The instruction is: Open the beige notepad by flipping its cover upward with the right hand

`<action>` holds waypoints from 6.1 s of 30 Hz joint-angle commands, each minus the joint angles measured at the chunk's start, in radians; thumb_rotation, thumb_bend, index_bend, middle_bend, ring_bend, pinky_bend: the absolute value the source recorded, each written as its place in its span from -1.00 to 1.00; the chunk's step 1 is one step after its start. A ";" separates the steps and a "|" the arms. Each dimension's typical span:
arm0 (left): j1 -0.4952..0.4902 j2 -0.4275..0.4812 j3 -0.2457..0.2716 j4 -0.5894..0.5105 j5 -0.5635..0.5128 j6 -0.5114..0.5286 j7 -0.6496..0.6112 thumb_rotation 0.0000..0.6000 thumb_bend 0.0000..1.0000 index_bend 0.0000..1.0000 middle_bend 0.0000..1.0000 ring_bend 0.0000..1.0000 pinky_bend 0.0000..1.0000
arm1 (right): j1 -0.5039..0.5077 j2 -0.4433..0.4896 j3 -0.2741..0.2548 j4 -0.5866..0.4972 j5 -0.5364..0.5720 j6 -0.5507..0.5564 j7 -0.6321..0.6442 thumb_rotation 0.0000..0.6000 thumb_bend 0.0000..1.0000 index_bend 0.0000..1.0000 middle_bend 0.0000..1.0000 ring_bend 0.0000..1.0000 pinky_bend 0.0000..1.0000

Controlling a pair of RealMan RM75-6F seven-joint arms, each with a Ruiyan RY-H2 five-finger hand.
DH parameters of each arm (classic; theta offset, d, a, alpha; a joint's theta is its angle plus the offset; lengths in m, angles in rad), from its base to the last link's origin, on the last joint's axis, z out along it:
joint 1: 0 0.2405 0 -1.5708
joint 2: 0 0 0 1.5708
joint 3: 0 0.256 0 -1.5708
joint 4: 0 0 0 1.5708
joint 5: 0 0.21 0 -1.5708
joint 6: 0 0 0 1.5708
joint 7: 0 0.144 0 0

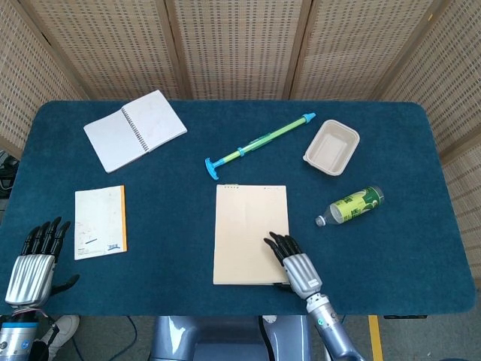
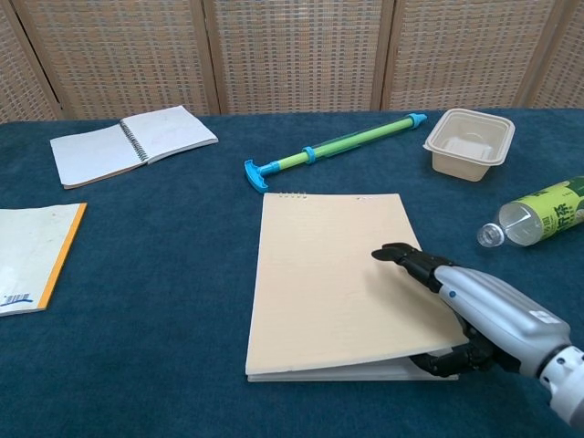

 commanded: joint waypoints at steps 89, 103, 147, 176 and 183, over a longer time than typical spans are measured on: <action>-0.005 -0.012 0.008 -0.011 -0.006 -0.009 0.033 1.00 -0.95 -1.00 -1.00 -1.00 -0.89 | 0.090 0.545 -0.203 -0.281 -0.171 -0.053 0.353 1.00 0.75 0.30 0.07 -0.04 0.20; -0.003 -0.013 0.010 -0.013 0.000 -0.006 0.037 1.00 -0.95 -1.00 -1.00 -1.00 -0.89 | 0.057 0.557 -0.255 -0.289 -0.212 -0.016 0.376 1.00 0.75 0.31 0.07 -0.04 0.20; -0.015 -0.039 -0.002 0.031 -0.020 -0.024 0.018 1.00 -0.95 -1.00 -1.00 -1.00 -0.89 | 0.259 0.509 0.236 -0.257 0.247 -0.124 0.222 1.00 0.72 0.33 0.06 -0.04 0.20; -0.019 -0.026 -0.028 0.031 -0.070 -0.030 0.008 1.00 -0.95 -1.00 -1.00 -1.00 -0.89 | 0.538 0.260 0.382 0.343 0.491 -0.383 0.134 1.00 0.68 0.33 0.06 -0.04 0.19; -0.026 -0.030 -0.029 0.036 -0.079 -0.043 0.009 1.00 -0.95 -1.00 -1.00 -1.00 -0.89 | 0.552 0.205 0.354 0.461 0.469 -0.443 0.200 1.00 0.22 0.00 -0.35 -0.47 -0.57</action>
